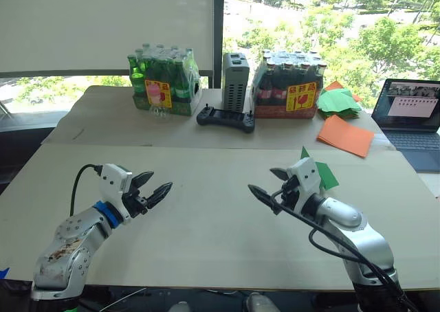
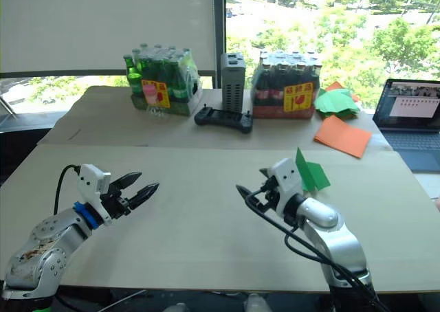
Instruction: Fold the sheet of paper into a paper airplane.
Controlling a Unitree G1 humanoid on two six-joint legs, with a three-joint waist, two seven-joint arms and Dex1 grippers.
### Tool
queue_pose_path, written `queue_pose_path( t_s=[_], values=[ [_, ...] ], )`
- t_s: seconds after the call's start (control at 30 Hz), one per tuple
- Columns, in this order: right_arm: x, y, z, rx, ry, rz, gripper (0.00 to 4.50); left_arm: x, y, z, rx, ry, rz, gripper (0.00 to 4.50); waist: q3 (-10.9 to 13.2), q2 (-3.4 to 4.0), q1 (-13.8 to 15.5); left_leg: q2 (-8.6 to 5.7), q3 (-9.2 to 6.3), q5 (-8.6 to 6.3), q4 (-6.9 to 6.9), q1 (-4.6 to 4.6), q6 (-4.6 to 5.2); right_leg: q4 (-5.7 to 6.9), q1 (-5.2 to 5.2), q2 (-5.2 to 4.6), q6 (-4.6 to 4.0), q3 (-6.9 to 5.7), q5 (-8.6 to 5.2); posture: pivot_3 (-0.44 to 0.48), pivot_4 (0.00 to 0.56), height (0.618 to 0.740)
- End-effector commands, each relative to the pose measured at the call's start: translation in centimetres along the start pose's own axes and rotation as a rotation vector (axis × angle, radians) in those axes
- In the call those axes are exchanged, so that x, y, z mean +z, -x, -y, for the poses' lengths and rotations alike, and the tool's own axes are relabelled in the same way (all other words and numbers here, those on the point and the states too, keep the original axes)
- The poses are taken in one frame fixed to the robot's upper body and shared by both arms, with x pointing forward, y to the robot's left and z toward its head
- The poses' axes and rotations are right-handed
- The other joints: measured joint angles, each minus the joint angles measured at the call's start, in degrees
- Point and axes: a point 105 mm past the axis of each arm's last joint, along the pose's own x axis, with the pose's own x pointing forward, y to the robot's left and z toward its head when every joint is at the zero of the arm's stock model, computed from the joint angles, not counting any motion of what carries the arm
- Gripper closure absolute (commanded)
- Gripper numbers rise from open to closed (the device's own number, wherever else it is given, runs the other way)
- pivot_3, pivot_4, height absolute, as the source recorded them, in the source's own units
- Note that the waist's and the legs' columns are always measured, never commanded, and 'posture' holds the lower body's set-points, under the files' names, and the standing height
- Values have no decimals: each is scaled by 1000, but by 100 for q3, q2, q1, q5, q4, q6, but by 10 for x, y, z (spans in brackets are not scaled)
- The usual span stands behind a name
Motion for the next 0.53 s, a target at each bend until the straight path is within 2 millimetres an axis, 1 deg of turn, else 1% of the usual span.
queue_pose_path(
  t_s=[0.03,0.17,0.53],
  values=[
    [3,4,-2,21,42,42,25,13,7,-9,55,-12,73,1004,0,-1,-1,1,-1,0,0,3,0,0,4,3,0,-1,0,0,150,740],
    [-6,4,2,4,30,32,25,9,9,-8,50,-18,61,1004,0,-1,-32,3,-1,0,0,9,0,4,7,6,0,0,0,0,150,740],
    [-10,1,3,-21,7,21,25,10,6,-8,37,-39,58,1004,0,-1,-20,2,-2,0,0,8,0,4,7,6,0,0,0,0,150,740]
  ],
)
